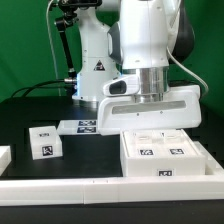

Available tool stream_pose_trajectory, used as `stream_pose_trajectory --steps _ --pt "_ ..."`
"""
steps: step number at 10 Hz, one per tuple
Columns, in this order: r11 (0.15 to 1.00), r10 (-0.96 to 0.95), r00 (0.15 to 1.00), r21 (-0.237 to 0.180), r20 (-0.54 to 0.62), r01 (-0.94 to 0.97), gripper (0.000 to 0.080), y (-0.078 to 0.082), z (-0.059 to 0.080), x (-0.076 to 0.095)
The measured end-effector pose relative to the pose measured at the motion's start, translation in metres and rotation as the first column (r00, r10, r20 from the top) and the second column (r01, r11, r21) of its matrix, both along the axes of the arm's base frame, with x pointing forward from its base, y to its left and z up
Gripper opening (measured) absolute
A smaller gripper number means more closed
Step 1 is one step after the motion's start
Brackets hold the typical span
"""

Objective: Assemble cabinet

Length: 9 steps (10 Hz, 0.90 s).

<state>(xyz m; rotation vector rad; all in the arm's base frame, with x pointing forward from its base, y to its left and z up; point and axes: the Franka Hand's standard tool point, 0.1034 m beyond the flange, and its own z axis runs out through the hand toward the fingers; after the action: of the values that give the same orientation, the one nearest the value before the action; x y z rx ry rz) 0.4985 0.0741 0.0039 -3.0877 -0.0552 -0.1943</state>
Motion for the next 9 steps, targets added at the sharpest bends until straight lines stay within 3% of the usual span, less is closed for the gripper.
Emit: stream_pose_trajectory --steps 1,6,9 --pt "1.000 0.004 1.000 0.000 -0.001 -0.004 0.0016 0.001 0.000 -0.001" --pt "0.999 0.043 0.999 -0.005 -0.010 -0.044 0.0002 0.005 0.002 -0.002" --pt "0.996 0.091 0.996 -0.009 -0.015 -0.092 0.0002 0.003 0.041 0.005"
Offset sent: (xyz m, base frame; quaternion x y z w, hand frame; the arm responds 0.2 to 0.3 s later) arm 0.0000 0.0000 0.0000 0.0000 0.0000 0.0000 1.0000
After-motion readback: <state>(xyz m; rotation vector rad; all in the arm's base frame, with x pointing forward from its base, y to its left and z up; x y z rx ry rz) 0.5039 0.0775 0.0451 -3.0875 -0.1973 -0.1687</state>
